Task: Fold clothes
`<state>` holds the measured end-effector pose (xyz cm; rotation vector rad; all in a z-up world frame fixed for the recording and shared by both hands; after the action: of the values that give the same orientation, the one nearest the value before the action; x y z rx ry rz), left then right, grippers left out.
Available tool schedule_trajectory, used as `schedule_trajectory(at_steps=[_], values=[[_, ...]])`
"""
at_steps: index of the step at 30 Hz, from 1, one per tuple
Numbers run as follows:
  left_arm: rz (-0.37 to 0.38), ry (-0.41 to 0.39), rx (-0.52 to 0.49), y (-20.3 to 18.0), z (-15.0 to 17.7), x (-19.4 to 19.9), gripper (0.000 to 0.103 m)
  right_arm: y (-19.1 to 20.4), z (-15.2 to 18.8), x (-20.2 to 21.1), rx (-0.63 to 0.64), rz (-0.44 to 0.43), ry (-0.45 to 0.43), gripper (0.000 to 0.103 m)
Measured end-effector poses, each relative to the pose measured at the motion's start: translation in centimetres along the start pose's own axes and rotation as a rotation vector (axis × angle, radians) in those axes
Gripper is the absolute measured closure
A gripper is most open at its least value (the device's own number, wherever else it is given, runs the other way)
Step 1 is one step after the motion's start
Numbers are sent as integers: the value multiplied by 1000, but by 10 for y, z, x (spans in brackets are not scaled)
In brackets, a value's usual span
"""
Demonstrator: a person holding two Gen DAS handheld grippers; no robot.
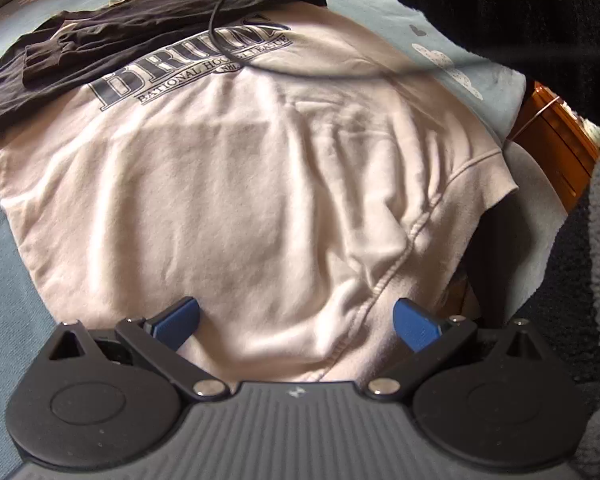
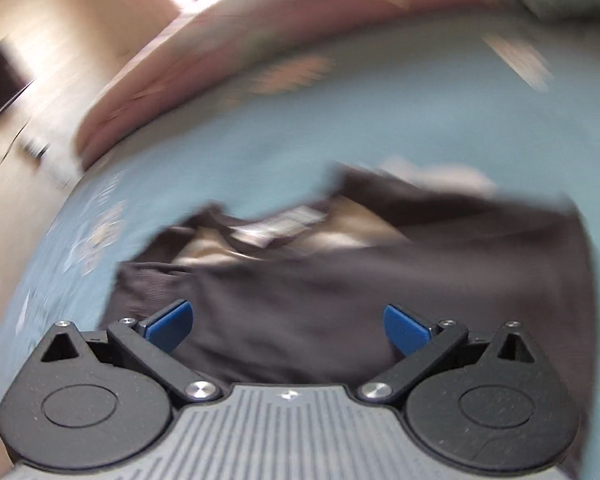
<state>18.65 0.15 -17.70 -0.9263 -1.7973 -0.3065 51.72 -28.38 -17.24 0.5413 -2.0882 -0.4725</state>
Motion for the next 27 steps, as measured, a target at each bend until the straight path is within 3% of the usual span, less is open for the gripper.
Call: schedule_trajectory(at_steps=[3, 10, 17, 19, 22, 27], values=[[-4, 5, 25, 1, -2, 2, 1, -21, 8, 16, -56, -74, -30, 0], [-75, -39, 88, 26, -23, 18, 1, -9, -28, 43, -4, -57, -119, 0], [-160, -67, 118, 62, -59, 18, 1, -18, -80, -30, -105, -111, -53, 0], [-173, -66, 116, 72, -66, 16, 1, -22, -86, -55, -112, -94, -24, 0], [-195, -61, 117, 85, -73, 13, 1, -20, -103, -68, -72, -85, -71, 0], [-247, -101, 130, 104, -86, 20, 1, -10, -117, -54, 27, 62, -52, 0]])
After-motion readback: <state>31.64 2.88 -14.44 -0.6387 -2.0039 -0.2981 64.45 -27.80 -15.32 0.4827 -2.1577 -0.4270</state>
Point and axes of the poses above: each gripper's, at about its wrist camera, not at the fingertips, and x roughly against the way its jaws point, y to its left, z to its underside, the point moved 6 cm from there along -x, roughly the way its jaws point, and after that the axes turned 1 degree about x, right-handed, at the moved point
